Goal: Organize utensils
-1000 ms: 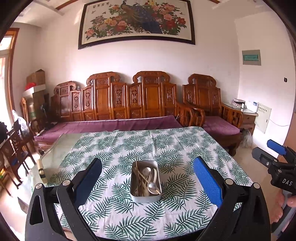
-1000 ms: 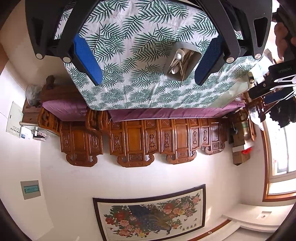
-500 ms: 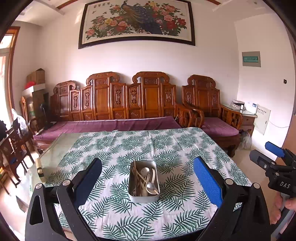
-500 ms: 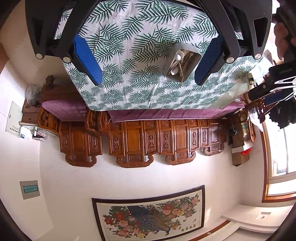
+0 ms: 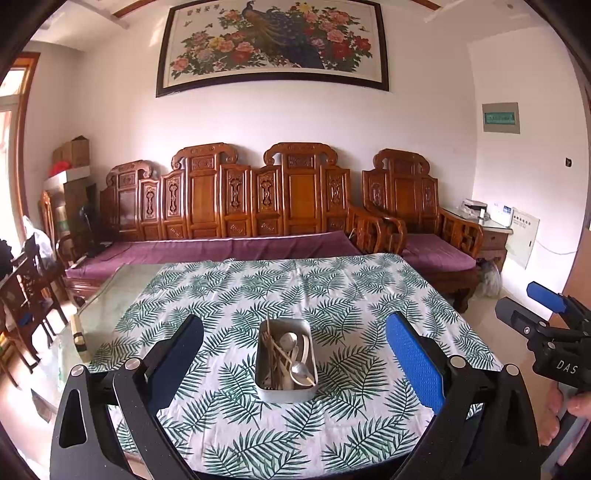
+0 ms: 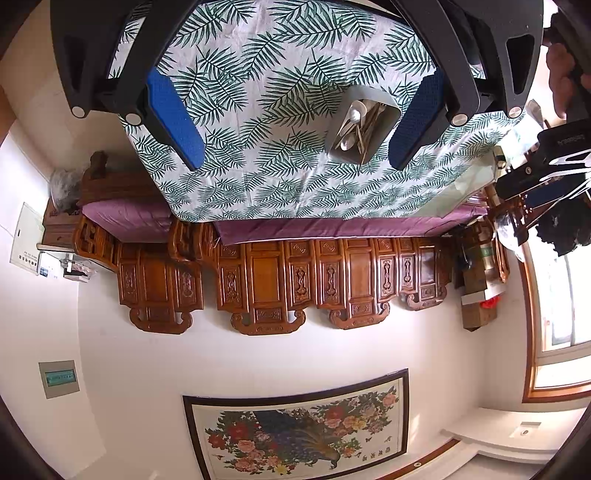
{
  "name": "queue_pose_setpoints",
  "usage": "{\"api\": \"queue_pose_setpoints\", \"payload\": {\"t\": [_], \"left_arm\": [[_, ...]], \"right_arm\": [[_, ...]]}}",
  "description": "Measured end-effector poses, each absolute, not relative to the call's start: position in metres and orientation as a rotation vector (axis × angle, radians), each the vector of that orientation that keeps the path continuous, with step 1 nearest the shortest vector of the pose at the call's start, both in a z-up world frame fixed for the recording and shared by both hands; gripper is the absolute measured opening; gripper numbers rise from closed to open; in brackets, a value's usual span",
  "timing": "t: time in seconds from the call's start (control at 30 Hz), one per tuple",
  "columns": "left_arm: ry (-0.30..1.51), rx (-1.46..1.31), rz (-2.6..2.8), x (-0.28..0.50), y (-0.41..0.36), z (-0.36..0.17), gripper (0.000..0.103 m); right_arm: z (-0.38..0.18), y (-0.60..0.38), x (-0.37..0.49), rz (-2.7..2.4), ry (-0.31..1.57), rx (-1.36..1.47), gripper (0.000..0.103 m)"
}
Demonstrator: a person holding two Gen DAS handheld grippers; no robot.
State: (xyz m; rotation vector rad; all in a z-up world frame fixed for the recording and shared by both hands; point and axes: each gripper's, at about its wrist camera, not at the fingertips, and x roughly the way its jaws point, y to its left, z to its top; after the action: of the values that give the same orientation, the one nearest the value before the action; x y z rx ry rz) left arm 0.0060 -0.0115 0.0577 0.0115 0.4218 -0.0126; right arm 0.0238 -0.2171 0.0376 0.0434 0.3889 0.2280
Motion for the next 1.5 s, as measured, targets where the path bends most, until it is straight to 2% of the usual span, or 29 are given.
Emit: {"api": "queue_pose_setpoints", "payload": {"t": [1.5], "left_arm": [[0.394, 0.004, -0.026, -0.008, -0.014, 0.063, 0.096]], "right_arm": [[0.036, -0.215, 0.021, 0.235, 0.388, 0.05, 0.1]]}}
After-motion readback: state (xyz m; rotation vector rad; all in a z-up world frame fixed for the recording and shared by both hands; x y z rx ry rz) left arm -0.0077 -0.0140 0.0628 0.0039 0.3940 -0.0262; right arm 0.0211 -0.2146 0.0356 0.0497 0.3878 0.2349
